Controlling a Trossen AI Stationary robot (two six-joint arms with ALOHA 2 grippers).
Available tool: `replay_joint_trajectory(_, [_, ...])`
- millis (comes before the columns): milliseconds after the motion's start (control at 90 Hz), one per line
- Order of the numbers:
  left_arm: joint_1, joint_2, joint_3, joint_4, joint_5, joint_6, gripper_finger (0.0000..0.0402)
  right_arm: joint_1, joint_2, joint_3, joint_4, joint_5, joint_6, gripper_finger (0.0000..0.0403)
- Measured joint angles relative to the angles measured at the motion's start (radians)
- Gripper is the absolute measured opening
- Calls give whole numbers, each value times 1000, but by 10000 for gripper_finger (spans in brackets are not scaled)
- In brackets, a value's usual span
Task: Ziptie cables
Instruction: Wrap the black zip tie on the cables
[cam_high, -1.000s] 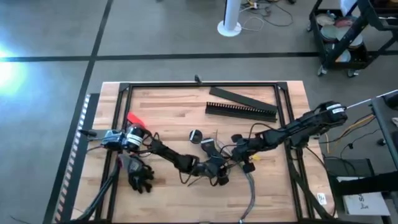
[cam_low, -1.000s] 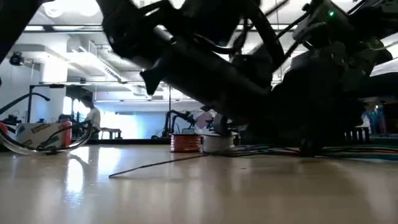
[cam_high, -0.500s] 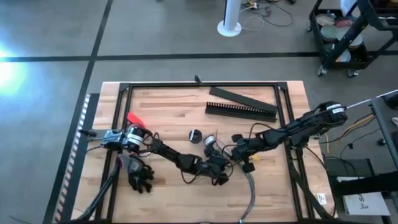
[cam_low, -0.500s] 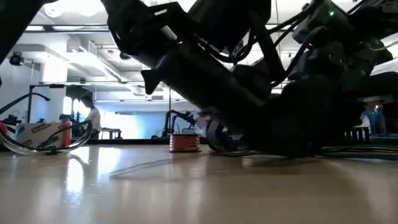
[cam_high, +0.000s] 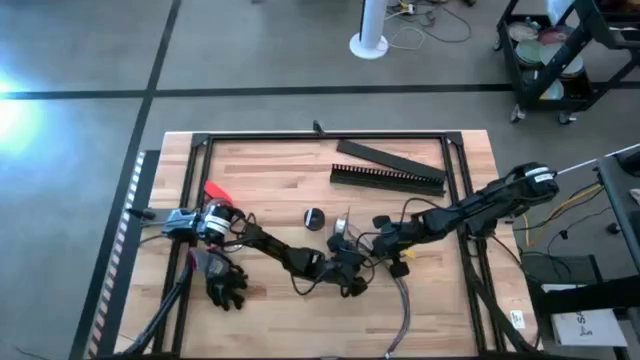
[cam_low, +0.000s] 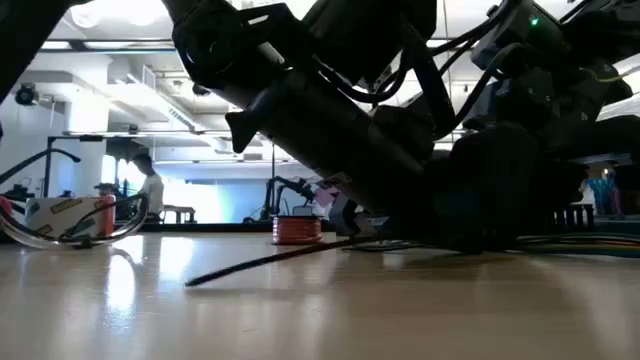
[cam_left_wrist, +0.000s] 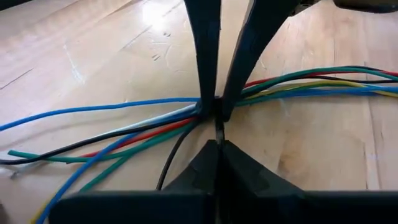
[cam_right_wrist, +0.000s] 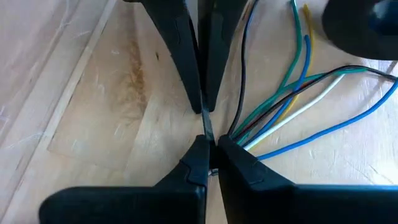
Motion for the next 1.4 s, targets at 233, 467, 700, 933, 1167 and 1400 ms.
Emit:
replay_joint_trajectory(233, [-10, -21, 0, -78, -8, 0, 1, 0, -3, 2, -33, 10, 0, 3])
replay_joint_trajectory(467, [-17, -22, 0, -87, -20, -6, 1, -1, -3, 2, -31, 7, 0, 3])
replay_joint_trajectory(700, [-17, -22, -4, -42, -12, -2, 16, -1, -3, 0, -24, 4, -5, 3])
replay_joint_trajectory(933, [4, -16, -4, -15, 26, -55, 89, -1, -3, 0, -23, 0, -17, 3])
replay_joint_trajectory(1167, [37, -4, 0, 8, 92, -171, 111, 0, -2, 0, -21, -1, -21, 3])
replay_joint_trajectory(1400, [42, -1, 0, 7, 87, -183, 75, 0, -2, 0, -21, -2, -20, 3])
